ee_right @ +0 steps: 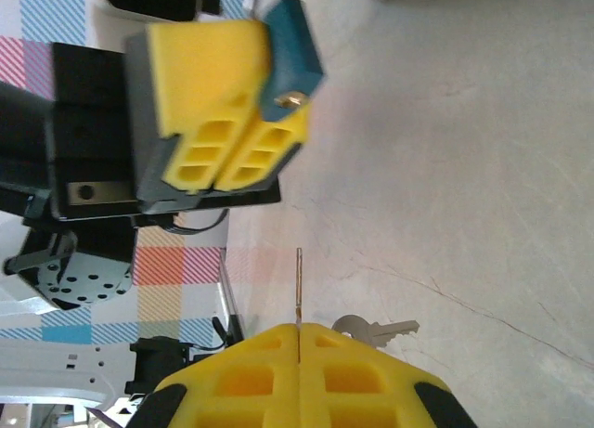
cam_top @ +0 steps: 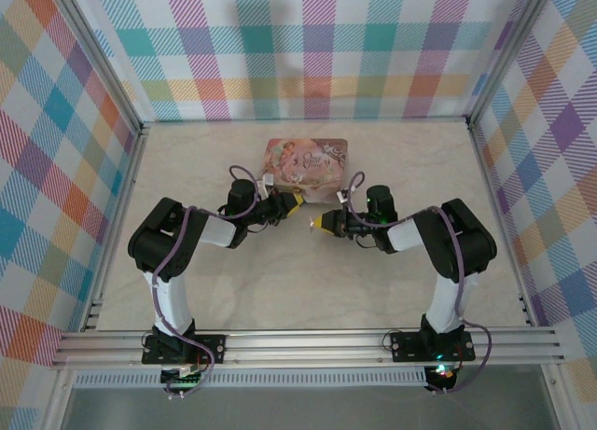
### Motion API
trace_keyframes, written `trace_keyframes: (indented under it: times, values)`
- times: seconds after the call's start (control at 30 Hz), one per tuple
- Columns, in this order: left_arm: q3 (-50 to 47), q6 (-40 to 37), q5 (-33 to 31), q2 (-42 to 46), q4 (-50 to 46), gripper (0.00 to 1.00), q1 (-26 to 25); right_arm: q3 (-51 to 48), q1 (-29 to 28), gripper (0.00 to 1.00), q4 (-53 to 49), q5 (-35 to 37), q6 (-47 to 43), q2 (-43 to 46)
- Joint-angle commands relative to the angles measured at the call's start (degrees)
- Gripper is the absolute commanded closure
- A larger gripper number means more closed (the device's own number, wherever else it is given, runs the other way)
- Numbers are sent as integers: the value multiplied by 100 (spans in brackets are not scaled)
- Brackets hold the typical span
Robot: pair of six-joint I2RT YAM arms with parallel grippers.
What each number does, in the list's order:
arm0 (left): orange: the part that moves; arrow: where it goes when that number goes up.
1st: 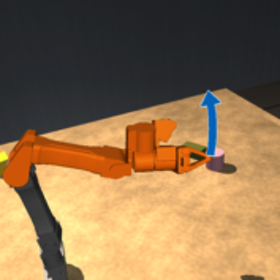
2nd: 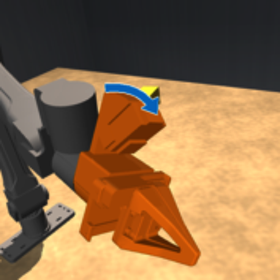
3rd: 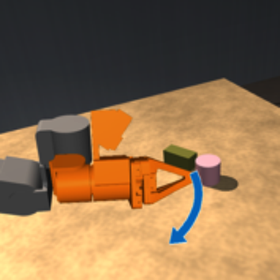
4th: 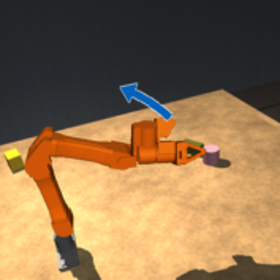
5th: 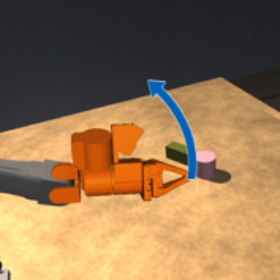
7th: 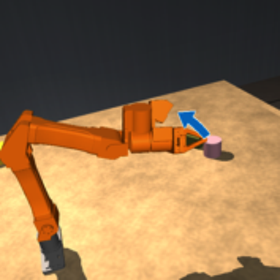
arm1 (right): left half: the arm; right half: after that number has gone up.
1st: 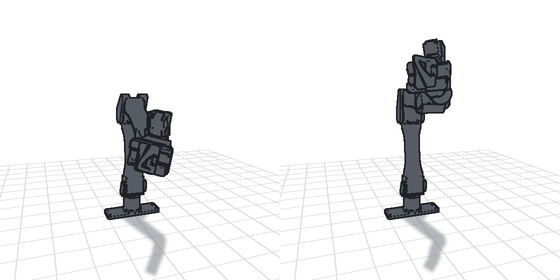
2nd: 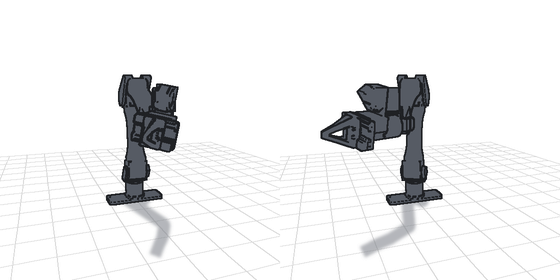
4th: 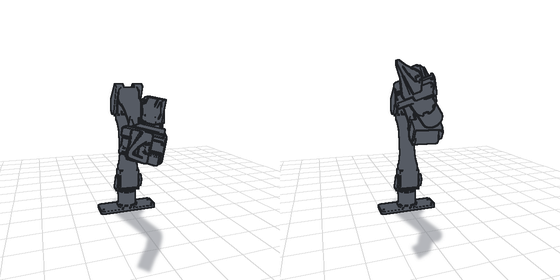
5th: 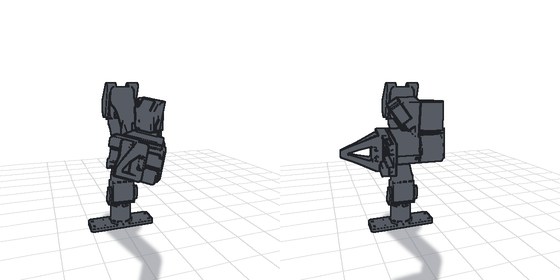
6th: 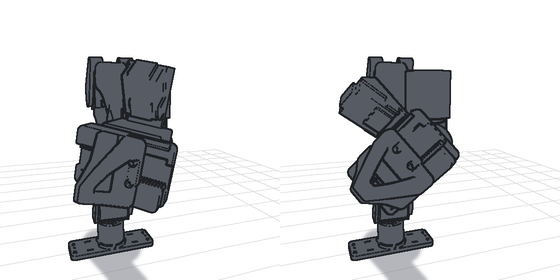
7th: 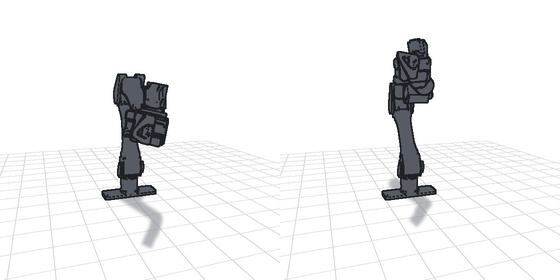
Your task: Unlock the padlock with the key
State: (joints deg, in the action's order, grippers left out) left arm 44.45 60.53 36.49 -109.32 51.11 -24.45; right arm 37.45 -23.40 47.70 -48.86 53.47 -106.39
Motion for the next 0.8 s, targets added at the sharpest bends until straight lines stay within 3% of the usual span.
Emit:
trace_keyframes:
  times: [0.0, 0.77]
  values:
    - [156, 126, 595, 143, 487, 98, -69, 216, -55, 100, 524, -150, 216, -161]
    - [-59, 301, 789, 101, 848, 99, -60, 702, -17, 100, 1672, 62, 1294, -881]
